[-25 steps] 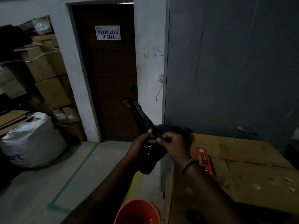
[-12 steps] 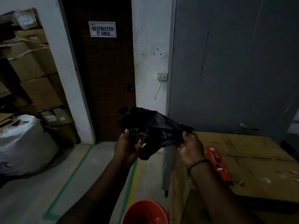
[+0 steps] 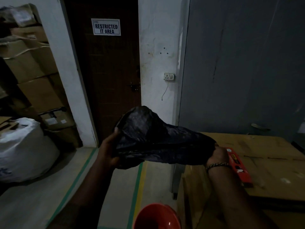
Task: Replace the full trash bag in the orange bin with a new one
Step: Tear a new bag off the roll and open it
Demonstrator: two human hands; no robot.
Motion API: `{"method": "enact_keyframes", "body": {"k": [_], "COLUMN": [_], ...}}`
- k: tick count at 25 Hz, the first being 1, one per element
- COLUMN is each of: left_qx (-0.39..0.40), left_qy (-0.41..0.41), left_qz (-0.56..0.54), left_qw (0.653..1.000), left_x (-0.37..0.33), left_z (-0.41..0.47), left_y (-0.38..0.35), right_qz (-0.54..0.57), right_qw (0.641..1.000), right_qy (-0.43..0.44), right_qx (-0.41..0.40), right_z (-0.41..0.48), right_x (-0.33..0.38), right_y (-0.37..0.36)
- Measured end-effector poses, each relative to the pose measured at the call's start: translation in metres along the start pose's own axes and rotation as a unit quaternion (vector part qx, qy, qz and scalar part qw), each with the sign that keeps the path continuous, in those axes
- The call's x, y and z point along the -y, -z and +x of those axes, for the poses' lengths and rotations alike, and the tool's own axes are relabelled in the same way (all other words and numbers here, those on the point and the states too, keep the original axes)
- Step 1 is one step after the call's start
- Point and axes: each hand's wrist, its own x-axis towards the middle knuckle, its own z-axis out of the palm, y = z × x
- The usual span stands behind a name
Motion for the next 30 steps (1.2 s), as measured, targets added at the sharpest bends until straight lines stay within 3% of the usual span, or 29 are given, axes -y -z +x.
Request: {"method": "enact_keyframes", "body": {"k": [3, 5, 7, 9, 12, 14, 15, 17, 19, 21, 23, 25, 27, 28, 30], "left_qx": [-0.039, -0.078, -0.110, -0.086, -0.050, -0.027, -0.006, 0.062, 0.115, 0.109, -0.003, -0.179, -0.333, -0.386, -0.419], "left_qy": [0.031, 0.018, -0.009, 0.005, 0.049, 0.048, 0.049, 0.034, -0.002, -0.037, -0.082, -0.109, -0.130, -0.120, -0.051], "left_qz": [0.264, 0.319, 0.255, 0.129, 0.019, 0.012, 0.028, 0.101, 0.207, 0.309, 0.394, 0.456, 0.430, 0.388, 0.257], "left_qw": [0.963, 0.945, 0.961, 0.988, 0.997, 0.998, 0.998, 0.992, 0.971, 0.944, 0.915, 0.865, 0.829, 0.828, 0.869], "left_x": [-0.004, -0.002, 0.005, 0.015, 0.030, 0.038, 0.040, 0.042, 0.041, 0.040, 0.037, 0.032, 0.028, 0.024, 0.013], "left_z": [0.001, 0.011, 0.024, 0.032, 0.037, 0.037, 0.036, 0.032, 0.027, 0.025, 0.031, 0.038, 0.040, 0.039, 0.043], "left_y": [0.013, 0.028, 0.045, 0.057, 0.060, 0.057, 0.056, 0.053, 0.052, 0.054, 0.067, 0.088, 0.099, 0.097, 0.102], "right_qz": [-0.053, -0.055, -0.080, -0.144, -0.168, -0.294, -0.409, -0.553, -0.561, -0.502, -0.514, -0.494, -0.537, -0.515, -0.480], "right_qw": [0.998, 0.998, 0.996, 0.989, 0.981, 0.947, 0.902, 0.821, 0.819, 0.855, 0.848, 0.855, 0.821, 0.830, 0.856], "right_qy": [0.040, 0.022, 0.028, 0.032, -0.019, -0.002, 0.028, 0.089, 0.116, 0.087, 0.074, 0.107, 0.110, 0.126, 0.097], "right_qx": [-0.014, -0.012, 0.000, 0.001, 0.091, 0.131, 0.137, 0.107, 0.008, -0.094, -0.105, -0.117, -0.158, -0.177, -0.169], "right_z": [-0.004, 0.015, 0.022, 0.023, 0.012, 0.009, 0.008, 0.008, 0.014, 0.023, 0.045, 0.044, 0.024, 0.022, 0.021], "right_x": [-0.009, -0.023, -0.034, -0.045, -0.062, -0.068, -0.073, -0.078, -0.073, -0.057, -0.049, -0.045, -0.041, -0.039, -0.037], "right_y": [0.009, 0.018, 0.021, 0.028, 0.033, 0.031, 0.031, 0.029, 0.029, 0.038, 0.056, 0.065, 0.064, 0.064, 0.059]}}
